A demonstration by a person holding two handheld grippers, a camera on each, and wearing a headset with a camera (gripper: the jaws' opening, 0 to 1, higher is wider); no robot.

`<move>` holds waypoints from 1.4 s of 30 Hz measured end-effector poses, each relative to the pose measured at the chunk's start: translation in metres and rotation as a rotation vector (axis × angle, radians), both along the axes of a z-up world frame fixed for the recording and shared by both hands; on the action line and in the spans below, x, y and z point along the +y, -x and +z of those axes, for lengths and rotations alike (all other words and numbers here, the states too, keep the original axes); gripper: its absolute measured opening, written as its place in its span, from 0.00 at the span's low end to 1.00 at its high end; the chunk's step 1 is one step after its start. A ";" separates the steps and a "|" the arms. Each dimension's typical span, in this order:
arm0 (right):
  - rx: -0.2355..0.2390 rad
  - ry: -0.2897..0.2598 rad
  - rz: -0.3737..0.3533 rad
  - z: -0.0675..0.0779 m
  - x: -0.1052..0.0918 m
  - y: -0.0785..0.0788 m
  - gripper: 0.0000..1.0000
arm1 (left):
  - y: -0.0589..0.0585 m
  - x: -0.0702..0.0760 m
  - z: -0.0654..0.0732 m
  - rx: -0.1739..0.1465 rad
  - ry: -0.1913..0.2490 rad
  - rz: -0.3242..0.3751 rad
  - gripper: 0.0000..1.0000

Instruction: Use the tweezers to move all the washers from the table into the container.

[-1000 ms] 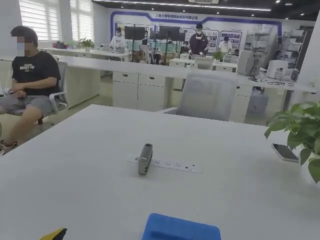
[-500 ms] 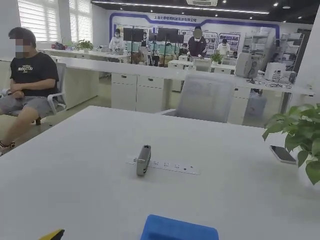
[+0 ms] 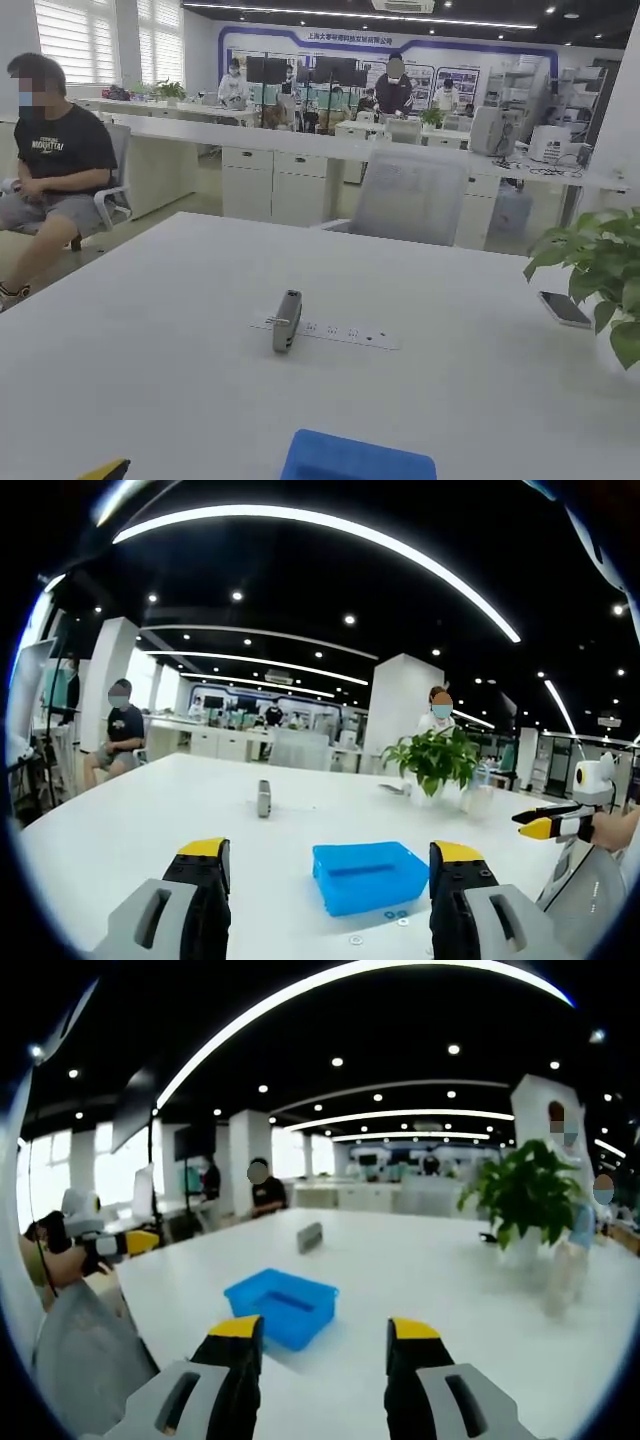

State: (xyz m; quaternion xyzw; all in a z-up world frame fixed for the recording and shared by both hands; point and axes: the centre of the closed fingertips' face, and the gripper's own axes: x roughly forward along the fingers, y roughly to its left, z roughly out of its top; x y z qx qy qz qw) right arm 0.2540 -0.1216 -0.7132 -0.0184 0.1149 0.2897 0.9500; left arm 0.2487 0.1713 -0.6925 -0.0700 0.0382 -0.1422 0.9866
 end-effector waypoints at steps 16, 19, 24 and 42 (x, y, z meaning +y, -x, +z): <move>0.003 0.005 0.002 -0.001 -0.001 0.000 0.46 | 0.000 0.000 -0.002 0.010 -0.006 0.000 0.83; 0.007 0.011 0.002 -0.002 0.000 0.000 0.46 | 0.000 -0.001 -0.003 0.014 -0.003 -0.005 0.83; 0.010 0.013 -0.003 -0.003 -0.001 0.001 0.46 | 0.000 -0.006 -0.002 0.012 0.010 -0.026 0.83; 0.105 -0.086 -0.024 -0.007 -0.016 -0.004 0.46 | 0.009 -0.027 -0.021 0.191 0.030 -0.196 0.68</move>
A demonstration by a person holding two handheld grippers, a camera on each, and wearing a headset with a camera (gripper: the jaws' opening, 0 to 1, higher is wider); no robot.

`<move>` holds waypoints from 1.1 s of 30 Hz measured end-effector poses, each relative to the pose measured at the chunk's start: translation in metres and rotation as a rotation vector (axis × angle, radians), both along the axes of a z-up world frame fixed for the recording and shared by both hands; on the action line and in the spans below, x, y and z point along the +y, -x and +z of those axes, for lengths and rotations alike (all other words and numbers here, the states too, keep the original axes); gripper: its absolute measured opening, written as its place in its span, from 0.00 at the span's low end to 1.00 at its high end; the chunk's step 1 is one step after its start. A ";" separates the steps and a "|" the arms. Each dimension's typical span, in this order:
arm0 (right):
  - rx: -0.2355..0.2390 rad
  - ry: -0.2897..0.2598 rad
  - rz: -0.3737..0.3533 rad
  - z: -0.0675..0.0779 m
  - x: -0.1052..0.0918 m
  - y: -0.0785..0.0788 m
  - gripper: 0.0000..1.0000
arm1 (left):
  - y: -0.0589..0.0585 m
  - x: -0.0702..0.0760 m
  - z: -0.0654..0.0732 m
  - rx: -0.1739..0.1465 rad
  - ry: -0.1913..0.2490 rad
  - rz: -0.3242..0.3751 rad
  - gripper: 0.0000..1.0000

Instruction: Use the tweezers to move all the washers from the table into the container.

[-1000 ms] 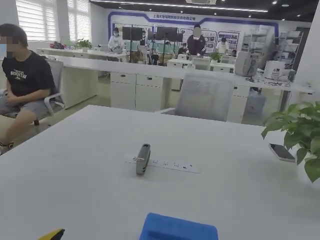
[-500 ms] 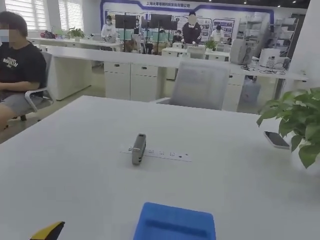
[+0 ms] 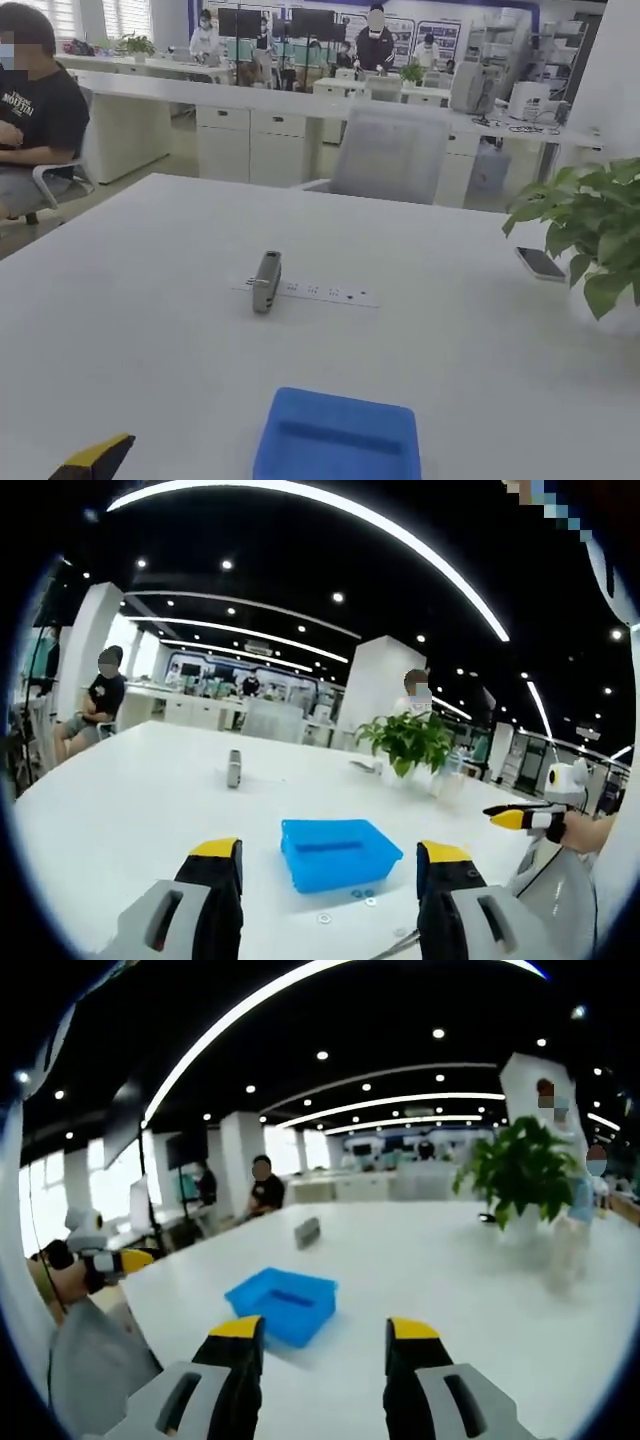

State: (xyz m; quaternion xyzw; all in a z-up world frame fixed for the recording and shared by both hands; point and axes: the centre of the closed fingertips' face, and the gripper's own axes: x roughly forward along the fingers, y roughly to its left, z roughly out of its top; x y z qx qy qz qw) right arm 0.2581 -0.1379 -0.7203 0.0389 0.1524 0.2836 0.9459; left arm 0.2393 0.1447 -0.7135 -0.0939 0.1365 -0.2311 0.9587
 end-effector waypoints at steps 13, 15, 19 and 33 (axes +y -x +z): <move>0.109 0.229 0.406 -0.036 0.076 0.019 0.18 | 0.039 -0.066 -0.065 0.272 -0.226 -0.512 0.34; 0.131 0.226 0.477 -0.042 0.091 0.026 0.16 | 0.041 -0.070 -0.073 0.298 -0.250 -0.547 0.33; 0.162 0.262 0.581 -0.055 0.108 0.037 0.12 | 0.040 -0.074 -0.087 0.332 -0.296 -0.605 0.32; 0.261 0.475 0.802 -0.114 0.128 0.067 0.13 | 0.037 -0.073 -0.131 0.380 -0.566 -0.777 0.21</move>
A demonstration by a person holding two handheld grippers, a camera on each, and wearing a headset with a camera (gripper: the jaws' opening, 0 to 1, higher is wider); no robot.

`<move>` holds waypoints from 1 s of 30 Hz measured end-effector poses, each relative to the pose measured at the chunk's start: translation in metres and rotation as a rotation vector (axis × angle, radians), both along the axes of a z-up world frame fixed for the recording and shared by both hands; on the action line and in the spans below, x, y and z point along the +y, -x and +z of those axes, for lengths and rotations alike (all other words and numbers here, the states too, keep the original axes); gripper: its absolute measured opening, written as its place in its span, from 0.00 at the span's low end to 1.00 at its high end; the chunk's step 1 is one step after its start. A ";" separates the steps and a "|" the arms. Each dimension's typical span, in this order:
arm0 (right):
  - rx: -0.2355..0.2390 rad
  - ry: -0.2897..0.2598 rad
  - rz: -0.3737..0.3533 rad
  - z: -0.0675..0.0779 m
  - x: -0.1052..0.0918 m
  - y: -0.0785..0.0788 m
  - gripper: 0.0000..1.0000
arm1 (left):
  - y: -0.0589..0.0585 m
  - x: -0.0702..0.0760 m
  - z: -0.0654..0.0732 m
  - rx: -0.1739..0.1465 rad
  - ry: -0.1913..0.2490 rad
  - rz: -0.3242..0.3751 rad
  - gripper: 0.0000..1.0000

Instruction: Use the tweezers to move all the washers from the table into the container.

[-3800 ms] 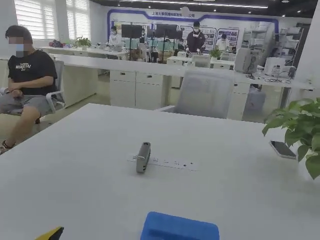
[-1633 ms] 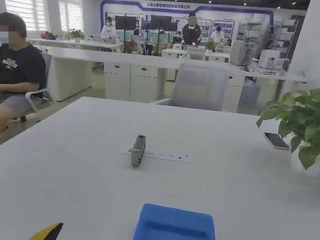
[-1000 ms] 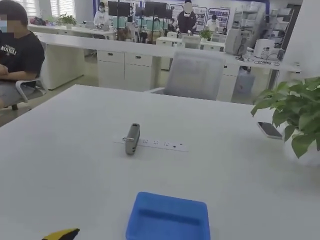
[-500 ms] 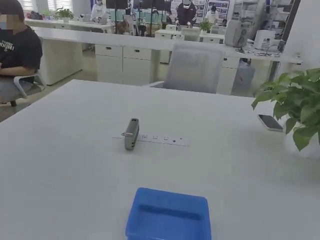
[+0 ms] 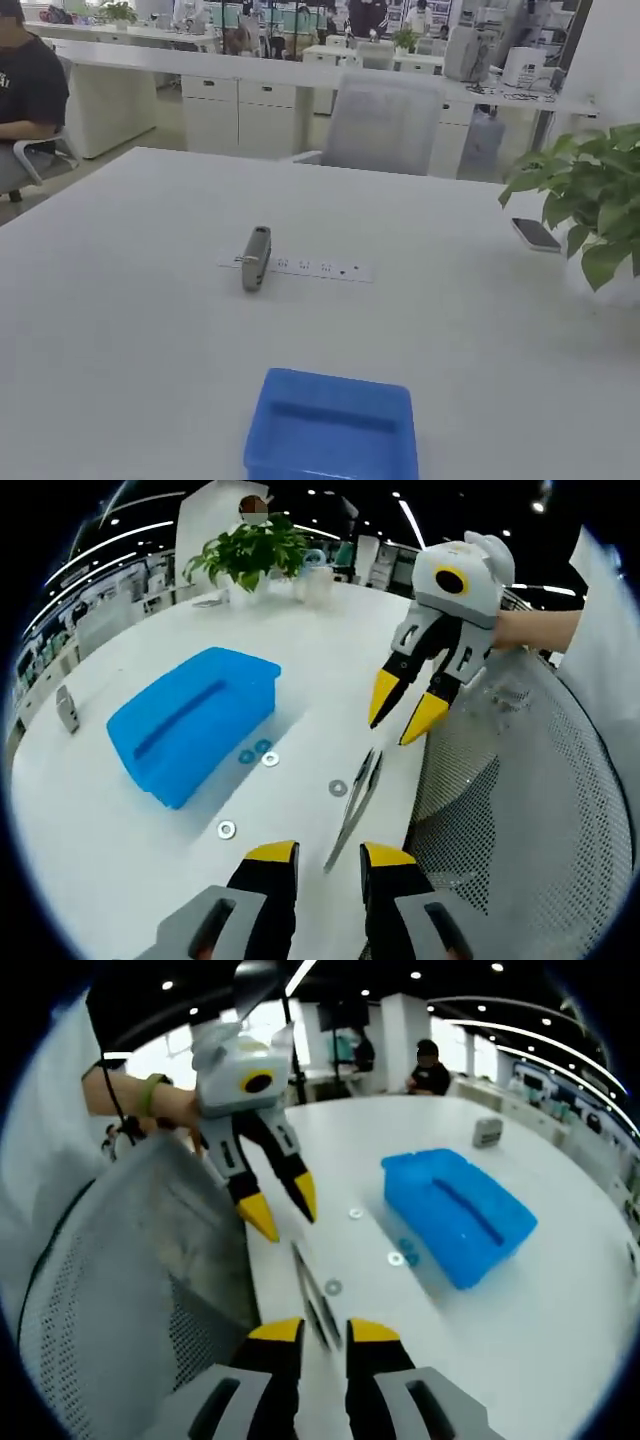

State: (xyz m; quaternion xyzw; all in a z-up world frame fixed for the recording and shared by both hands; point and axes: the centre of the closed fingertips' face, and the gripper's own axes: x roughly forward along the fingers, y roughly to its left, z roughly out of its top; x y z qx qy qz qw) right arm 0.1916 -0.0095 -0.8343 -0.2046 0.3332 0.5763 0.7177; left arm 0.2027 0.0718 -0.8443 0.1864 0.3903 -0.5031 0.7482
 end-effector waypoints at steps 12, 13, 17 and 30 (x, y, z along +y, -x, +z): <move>-0.011 0.065 0.029 -0.019 0.006 -0.004 0.15 | 0.007 -0.004 -0.018 -0.076 -0.186 -0.220 0.11; -0.016 0.075 0.036 -0.021 0.005 -0.004 0.15 | 0.006 -0.002 -0.018 -0.070 -0.198 -0.224 0.10; -0.024 0.096 0.061 -0.026 0.005 -0.002 0.15 | 0.007 -0.004 -0.018 -0.093 -0.204 -0.265 0.07; -0.052 0.119 0.120 -0.028 0.008 0.003 0.13 | 0.010 -0.010 -0.008 -0.178 -0.218 -0.364 0.00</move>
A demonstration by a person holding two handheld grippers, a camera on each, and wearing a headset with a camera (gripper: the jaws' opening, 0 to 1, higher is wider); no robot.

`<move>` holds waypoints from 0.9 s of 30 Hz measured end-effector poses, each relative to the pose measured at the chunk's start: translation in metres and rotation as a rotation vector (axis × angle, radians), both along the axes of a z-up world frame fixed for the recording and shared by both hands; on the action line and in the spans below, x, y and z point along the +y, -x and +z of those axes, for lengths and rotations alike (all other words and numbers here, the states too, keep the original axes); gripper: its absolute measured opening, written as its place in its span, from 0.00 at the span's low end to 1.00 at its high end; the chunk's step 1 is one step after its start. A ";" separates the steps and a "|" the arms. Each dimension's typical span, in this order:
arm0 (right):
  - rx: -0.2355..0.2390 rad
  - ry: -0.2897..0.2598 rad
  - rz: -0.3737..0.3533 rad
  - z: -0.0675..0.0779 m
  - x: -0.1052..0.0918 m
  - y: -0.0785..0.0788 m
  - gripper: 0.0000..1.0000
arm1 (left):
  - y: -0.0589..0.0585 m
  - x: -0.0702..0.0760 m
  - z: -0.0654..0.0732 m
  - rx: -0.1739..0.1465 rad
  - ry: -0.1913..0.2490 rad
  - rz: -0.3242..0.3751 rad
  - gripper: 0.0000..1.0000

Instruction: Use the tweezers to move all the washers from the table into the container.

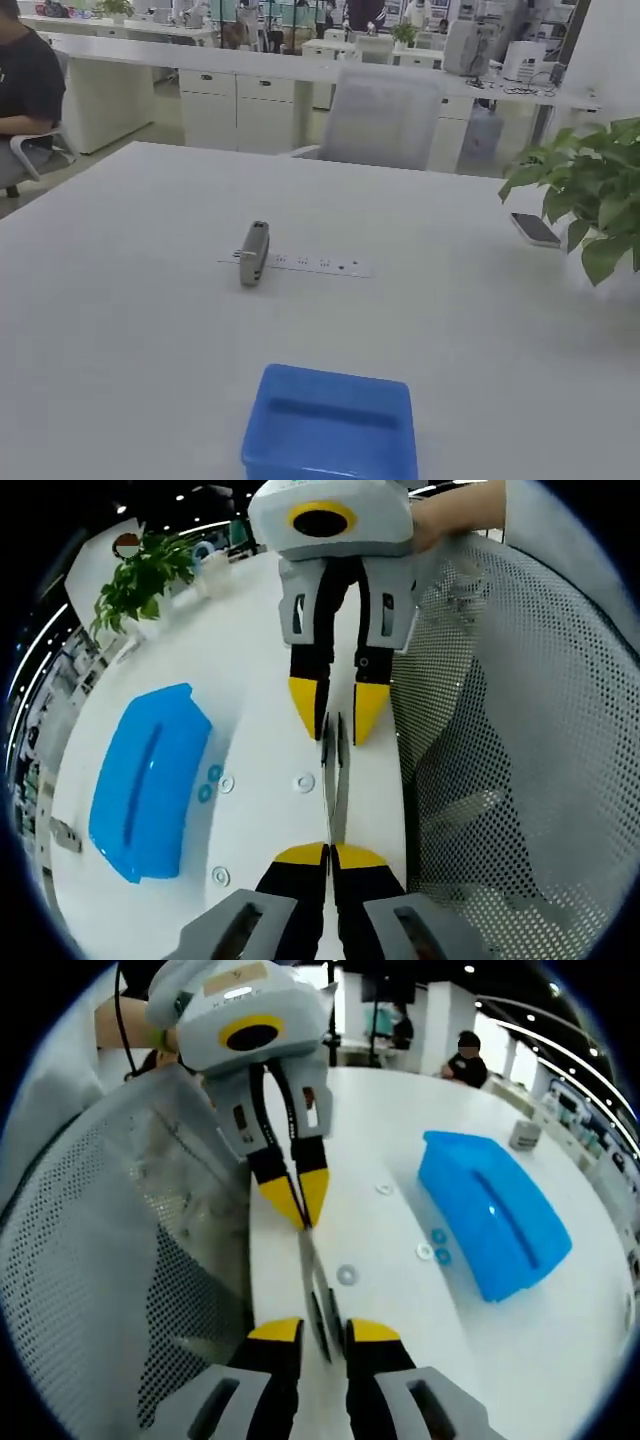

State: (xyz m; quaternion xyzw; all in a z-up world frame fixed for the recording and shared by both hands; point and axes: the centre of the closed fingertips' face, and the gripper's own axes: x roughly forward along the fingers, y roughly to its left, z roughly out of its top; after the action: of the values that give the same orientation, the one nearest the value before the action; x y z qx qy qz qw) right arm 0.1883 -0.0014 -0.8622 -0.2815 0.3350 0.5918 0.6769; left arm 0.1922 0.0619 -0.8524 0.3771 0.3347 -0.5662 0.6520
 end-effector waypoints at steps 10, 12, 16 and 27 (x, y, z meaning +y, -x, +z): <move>-0.007 -0.083 0.008 0.018 0.014 -0.001 0.11 | 0.005 -0.013 0.063 -0.018 0.171 0.038 0.00; -0.008 -0.101 0.015 0.021 0.018 -0.001 0.11 | 0.008 -0.016 0.072 -0.016 0.186 0.033 0.00; -0.018 -0.135 0.043 0.027 0.031 0.002 0.09 | 0.011 -0.024 0.083 -0.022 0.197 0.009 0.00; -0.011 -0.174 0.021 0.029 0.041 -0.007 0.07 | 0.002 -0.035 0.093 -0.030 0.228 0.008 0.00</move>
State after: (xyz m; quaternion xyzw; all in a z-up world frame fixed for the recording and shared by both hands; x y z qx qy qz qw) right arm 0.1951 0.0393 -0.8331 -0.2285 0.2756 0.6242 0.6944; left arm 0.1898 0.0268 -0.7591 0.3078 0.2600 -0.5922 0.6978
